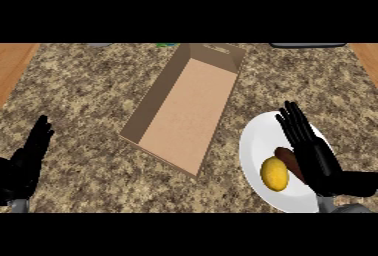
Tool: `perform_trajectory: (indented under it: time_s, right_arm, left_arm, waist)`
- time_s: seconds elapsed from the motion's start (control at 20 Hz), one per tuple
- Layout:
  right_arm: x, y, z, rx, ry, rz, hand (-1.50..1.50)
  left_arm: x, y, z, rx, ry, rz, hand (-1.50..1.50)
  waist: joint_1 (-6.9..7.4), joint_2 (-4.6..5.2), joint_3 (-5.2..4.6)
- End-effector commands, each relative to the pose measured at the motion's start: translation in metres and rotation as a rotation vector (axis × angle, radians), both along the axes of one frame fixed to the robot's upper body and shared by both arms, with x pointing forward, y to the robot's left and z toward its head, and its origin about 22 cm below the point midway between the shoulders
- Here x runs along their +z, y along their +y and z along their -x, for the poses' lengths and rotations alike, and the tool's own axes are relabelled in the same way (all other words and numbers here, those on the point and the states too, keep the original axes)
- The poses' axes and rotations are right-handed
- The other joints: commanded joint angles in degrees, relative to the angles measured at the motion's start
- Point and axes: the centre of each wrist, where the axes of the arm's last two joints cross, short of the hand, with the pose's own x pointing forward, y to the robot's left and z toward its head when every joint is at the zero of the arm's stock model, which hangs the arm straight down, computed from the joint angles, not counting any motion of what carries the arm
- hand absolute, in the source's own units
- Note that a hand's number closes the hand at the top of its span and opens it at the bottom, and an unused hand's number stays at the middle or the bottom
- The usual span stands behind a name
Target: Pick the sweet potato from the plate and place it in the cardboard box
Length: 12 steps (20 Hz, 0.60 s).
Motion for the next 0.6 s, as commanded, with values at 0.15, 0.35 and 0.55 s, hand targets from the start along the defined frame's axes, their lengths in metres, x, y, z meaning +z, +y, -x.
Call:
perform_trajectory:
  time_s: [0.15,0.35,0.55]
  right_arm:
    - [-0.010,-0.032,0.014,0.084,-0.083,0.464,-1.50]
    - [0.039,-0.078,-0.011,0.030,-0.363,0.862,-1.50]
    - [0.040,-0.113,0.000,0.022,-0.560,1.250,-1.50]
  left_arm:
    - [0.030,-0.059,-0.033,-0.300,-0.103,-0.015,0.00]
    - [0.027,-0.067,-0.030,-0.362,-0.089,0.008,0.00]
    - [0.033,-0.084,-0.035,-0.423,-0.102,0.023,0.00]
  waist:
    - [-1.96,-0.49,-1.46]
    - [-5.18,-2.39,-3.16]
    - [-5.37,-1.60,-1.68]
